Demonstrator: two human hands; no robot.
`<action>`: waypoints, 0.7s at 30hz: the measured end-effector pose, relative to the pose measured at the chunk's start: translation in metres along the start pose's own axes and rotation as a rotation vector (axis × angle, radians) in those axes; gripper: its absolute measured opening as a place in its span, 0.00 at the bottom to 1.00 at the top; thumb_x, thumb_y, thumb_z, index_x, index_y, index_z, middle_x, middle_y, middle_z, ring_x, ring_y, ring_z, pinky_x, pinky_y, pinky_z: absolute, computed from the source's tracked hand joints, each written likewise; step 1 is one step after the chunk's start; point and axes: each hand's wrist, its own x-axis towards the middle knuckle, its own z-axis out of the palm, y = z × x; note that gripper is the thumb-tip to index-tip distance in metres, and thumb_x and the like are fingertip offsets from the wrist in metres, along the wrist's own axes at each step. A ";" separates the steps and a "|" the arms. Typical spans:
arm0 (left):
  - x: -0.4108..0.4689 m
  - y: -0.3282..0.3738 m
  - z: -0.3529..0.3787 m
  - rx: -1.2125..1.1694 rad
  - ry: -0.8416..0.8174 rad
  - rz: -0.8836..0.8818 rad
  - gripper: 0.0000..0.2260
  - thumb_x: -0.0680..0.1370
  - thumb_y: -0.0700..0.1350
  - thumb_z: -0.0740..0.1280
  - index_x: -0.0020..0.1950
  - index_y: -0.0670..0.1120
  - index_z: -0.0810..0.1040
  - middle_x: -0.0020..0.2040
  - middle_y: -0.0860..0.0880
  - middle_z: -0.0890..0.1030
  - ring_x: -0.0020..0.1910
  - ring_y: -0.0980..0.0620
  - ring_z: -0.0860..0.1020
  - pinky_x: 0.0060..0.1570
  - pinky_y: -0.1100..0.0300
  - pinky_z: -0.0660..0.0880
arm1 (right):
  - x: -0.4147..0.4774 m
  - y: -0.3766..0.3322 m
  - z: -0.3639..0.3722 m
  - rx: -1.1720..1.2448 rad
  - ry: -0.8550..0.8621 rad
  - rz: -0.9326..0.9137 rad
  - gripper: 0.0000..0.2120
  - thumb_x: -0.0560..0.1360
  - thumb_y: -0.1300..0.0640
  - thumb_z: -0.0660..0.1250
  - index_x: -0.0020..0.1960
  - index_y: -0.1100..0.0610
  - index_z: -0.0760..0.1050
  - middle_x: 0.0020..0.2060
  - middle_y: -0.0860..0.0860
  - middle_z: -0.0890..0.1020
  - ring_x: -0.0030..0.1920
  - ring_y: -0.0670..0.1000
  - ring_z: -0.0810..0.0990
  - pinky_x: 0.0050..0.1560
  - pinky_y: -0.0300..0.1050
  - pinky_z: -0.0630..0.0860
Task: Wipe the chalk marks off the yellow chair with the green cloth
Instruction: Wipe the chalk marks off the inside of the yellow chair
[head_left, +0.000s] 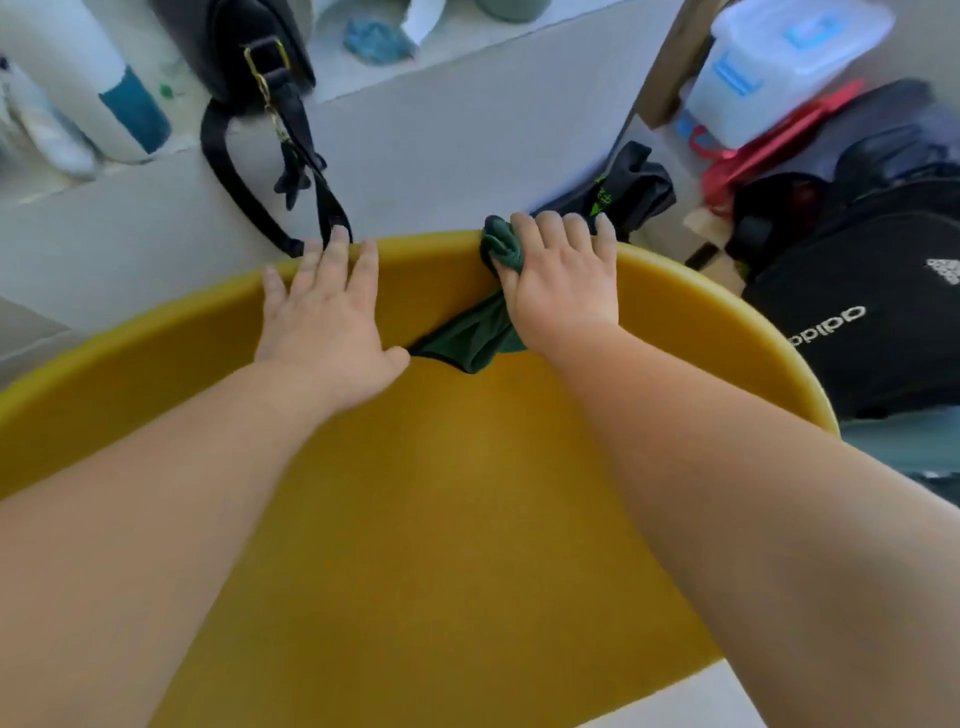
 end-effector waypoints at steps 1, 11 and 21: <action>0.005 0.016 0.001 0.010 -0.011 0.015 0.47 0.75 0.64 0.65 0.81 0.50 0.38 0.82 0.43 0.40 0.81 0.41 0.40 0.77 0.38 0.45 | -0.004 0.020 0.000 0.001 0.005 0.027 0.23 0.84 0.43 0.49 0.74 0.51 0.66 0.64 0.52 0.75 0.67 0.59 0.70 0.78 0.63 0.52; 0.027 0.150 0.002 0.135 0.020 0.324 0.48 0.74 0.67 0.64 0.81 0.52 0.37 0.82 0.47 0.39 0.81 0.42 0.42 0.76 0.34 0.46 | -0.081 0.135 -0.006 0.045 0.021 0.288 0.27 0.82 0.49 0.53 0.80 0.54 0.59 0.69 0.52 0.74 0.77 0.61 0.62 0.78 0.67 0.43; 0.041 0.213 0.011 0.081 -0.013 0.278 0.52 0.68 0.67 0.71 0.80 0.60 0.38 0.82 0.50 0.45 0.81 0.41 0.41 0.73 0.28 0.51 | -0.274 0.181 -0.004 0.402 -0.151 0.970 0.31 0.81 0.50 0.57 0.81 0.46 0.49 0.73 0.49 0.70 0.75 0.55 0.64 0.76 0.64 0.55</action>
